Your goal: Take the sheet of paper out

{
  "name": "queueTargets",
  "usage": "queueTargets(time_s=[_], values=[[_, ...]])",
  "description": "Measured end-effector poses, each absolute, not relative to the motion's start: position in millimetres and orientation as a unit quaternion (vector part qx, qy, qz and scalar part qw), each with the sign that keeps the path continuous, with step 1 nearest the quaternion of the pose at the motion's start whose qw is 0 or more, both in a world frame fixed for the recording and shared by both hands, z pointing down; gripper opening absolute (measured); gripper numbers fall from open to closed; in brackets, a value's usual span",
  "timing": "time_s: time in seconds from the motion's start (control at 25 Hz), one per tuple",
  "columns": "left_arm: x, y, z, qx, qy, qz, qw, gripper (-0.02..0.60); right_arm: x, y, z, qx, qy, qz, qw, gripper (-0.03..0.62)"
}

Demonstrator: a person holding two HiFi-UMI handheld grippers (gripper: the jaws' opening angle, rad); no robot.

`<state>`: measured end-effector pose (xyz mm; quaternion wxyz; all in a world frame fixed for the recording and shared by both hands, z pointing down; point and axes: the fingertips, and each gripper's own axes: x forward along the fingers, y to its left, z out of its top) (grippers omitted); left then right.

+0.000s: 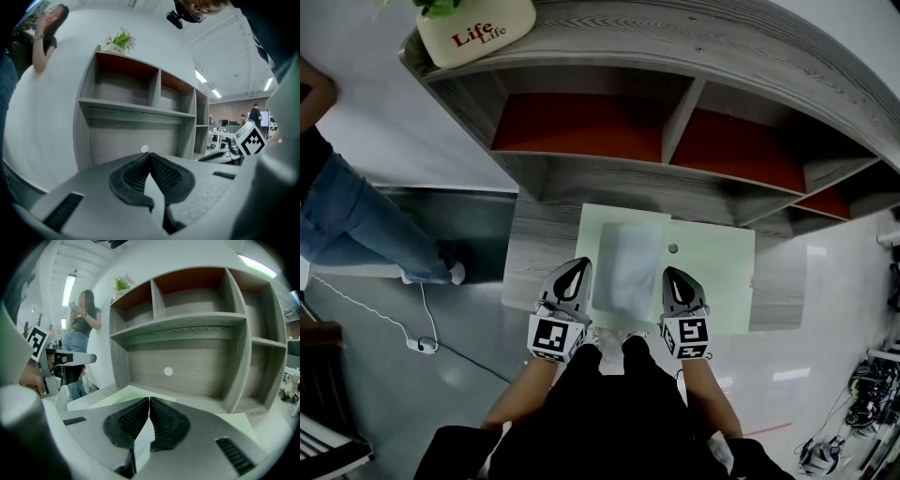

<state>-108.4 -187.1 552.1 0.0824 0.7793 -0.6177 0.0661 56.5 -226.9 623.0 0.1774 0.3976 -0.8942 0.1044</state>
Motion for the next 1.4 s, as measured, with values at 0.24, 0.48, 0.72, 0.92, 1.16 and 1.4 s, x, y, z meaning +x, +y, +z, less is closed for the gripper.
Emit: queueTargets(time_s=[0.24,0.48,0.72,0.92,1.16,1.4], values=[[-106,-186,567,0.776,-0.618,0.079,0.092,0.006,60,-222,659,0.378,-0.89,0.15,0.207,0.057],[-104,-186,581,0.772,-0.621,0.086,0.109,0.006,60,-213,706,0.337,-0.876,0.219,0.265,0.152],[-106,-188,585,0.771,-0.622,0.089,0.108,0.006,55,-207,742,0.292,-0.86,0.286,0.306,0.183],[-111,-189,589,0.768,-0.625,0.092,0.11,0.006,55,-201,762,0.268,-0.834,0.347,0.334,0.185],[-114,-191,591,0.765,-0.627,0.093,0.112,0.006,53,-195,768,0.257,-0.822,0.383,0.334,0.184],[-116,-191,590,0.764,-0.629,0.092,0.113,0.006,47,-195,769,0.246,-0.82,0.399,0.33,0.184]])
